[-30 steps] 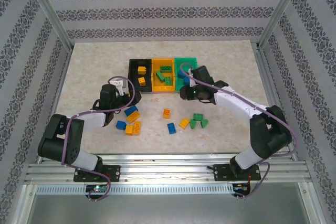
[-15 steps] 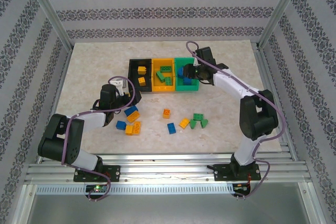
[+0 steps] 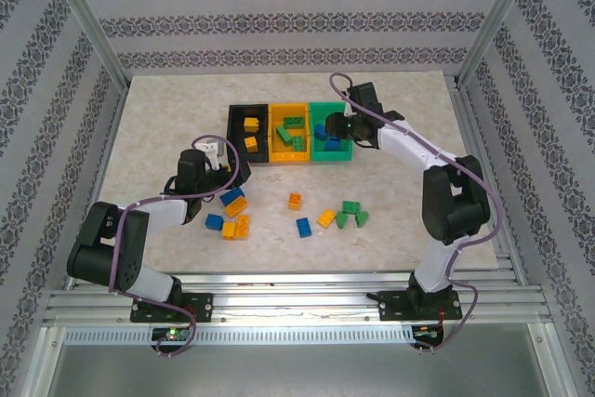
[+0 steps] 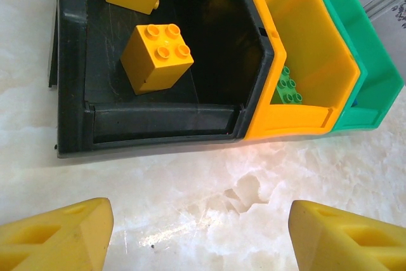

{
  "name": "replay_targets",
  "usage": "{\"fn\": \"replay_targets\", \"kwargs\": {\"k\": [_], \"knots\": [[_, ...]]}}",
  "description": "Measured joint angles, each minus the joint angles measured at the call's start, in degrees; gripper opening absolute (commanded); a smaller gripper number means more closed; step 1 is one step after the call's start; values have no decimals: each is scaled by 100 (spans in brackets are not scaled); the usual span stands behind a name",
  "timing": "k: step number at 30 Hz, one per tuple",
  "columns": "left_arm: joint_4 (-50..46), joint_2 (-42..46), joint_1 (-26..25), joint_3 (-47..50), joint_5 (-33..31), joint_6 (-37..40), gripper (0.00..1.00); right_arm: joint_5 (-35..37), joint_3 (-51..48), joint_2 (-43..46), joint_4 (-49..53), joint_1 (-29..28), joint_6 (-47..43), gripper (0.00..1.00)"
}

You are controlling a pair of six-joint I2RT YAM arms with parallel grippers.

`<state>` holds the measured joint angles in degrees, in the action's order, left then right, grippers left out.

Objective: Sort the legos into containers by color
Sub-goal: Place the lego in the container, then pick up the lego from the center of the table.

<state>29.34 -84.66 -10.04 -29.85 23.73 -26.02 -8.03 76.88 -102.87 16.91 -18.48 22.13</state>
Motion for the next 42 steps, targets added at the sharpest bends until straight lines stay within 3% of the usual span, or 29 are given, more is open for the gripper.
{"fn": "replay_targets", "kwargs": {"k": [8,20,26,29,35,42], "knots": [[157,-33,0,0,50,-46,73,-46,-1353,1215,-216,0,-133,46],[221,-133,0,0,85,-105,73,-37,-2817,2149,-544,190,-420,46],[-190,105,-57,-7,81,-140,71,-39,-3536,2564,-1067,282,-450,47],[-647,402,-417,-70,-46,-144,71,-39,-3847,2612,-1434,302,-424,47],[-1646,531,-1867,-649,-540,-79,71,-57,-4183,2612,-1895,348,-280,47],[-2496,-326,-2839,-1532,-852,153,71,-111,-4236,2739,-2111,402,-227,47]]}}
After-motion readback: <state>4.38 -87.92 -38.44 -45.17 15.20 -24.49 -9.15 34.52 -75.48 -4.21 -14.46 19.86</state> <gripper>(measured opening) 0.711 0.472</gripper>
